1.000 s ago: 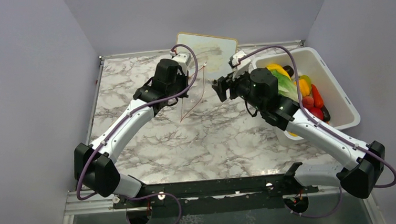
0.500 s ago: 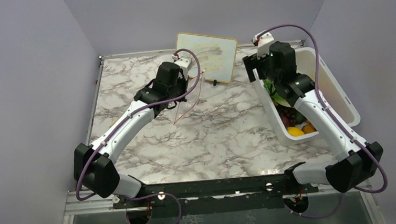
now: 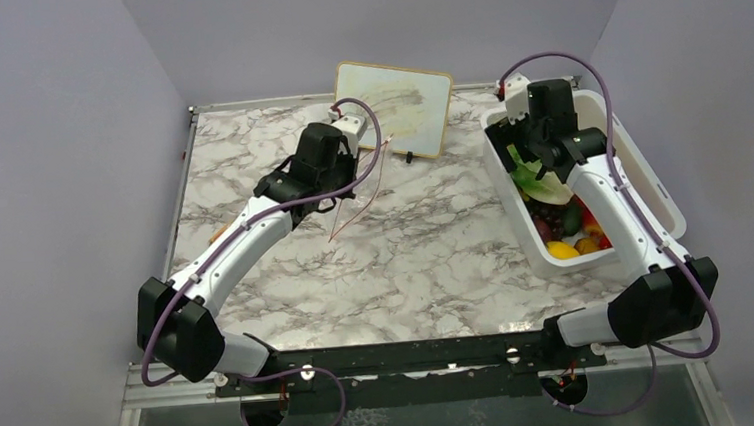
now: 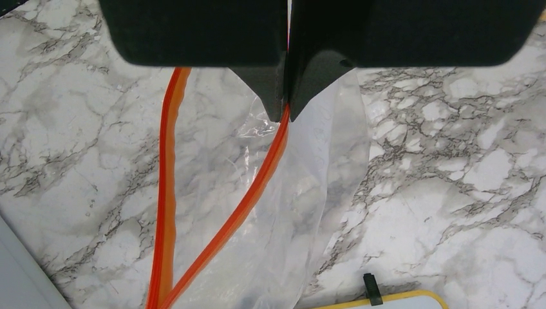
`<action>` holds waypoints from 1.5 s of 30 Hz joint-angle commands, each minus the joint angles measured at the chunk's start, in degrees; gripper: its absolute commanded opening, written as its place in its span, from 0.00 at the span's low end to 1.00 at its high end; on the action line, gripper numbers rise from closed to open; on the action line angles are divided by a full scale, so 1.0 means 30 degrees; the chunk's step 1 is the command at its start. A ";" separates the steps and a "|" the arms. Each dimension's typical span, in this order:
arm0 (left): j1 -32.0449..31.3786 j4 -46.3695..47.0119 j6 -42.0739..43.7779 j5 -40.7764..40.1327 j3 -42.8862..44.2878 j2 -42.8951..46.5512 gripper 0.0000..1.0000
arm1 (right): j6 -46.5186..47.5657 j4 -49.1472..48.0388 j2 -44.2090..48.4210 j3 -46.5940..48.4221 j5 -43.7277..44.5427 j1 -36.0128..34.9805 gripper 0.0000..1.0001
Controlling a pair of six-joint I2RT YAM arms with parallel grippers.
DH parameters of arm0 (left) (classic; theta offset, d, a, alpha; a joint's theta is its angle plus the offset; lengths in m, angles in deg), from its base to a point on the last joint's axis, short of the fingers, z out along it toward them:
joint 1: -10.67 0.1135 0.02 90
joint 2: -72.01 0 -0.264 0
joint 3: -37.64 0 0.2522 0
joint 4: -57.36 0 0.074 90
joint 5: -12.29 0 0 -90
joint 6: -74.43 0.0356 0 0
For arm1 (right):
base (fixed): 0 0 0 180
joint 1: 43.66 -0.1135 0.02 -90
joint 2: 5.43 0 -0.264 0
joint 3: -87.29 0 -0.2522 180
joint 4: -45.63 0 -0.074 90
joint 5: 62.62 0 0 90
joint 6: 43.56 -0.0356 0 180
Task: Place the food in the zip-top bag and seal the zipper
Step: Pick up the fake vegetable from the bin.
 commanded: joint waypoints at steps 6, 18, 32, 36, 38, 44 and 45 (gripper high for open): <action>-0.0127 0.0522 0.0331 0.0664 -0.0862 0.0436 0.00 | 0.2910 0.3635 -0.0667 -0.0161 -0.1738 0.0382 0.98; -0.0127 0.1479 0.0160 0.1800 -0.1496 0.1490 0.00 | 0.4398 0.3486 -0.2756 0.1286 -0.0181 0.1403 0.95; -0.0127 0.1636 0.0012 0.1918 -0.1630 0.1536 0.00 | 0.5515 0.0405 -0.5275 0.0171 0.0002 0.1432 0.96; -0.0150 0.1611 0.0066 0.1571 -0.1587 0.1576 0.00 | 0.5322 0.0952 -0.5492 0.0683 -0.1044 0.1432 0.82; -0.0128 0.1609 0.0044 0.1514 -0.1607 0.1639 0.00 | 0.4979 0.1072 -0.5384 0.1083 -0.1124 0.1418 0.69; -0.0127 0.1515 -0.0281 0.1473 -0.1359 0.1525 0.00 | 0.3972 0.0459 -0.3947 0.1507 -0.0567 0.1376 0.52; -0.0127 0.1442 -0.0392 0.1446 -0.1273 0.1528 0.00 | 0.3738 0.0291 -0.3666 0.1543 -0.0451 0.1396 0.49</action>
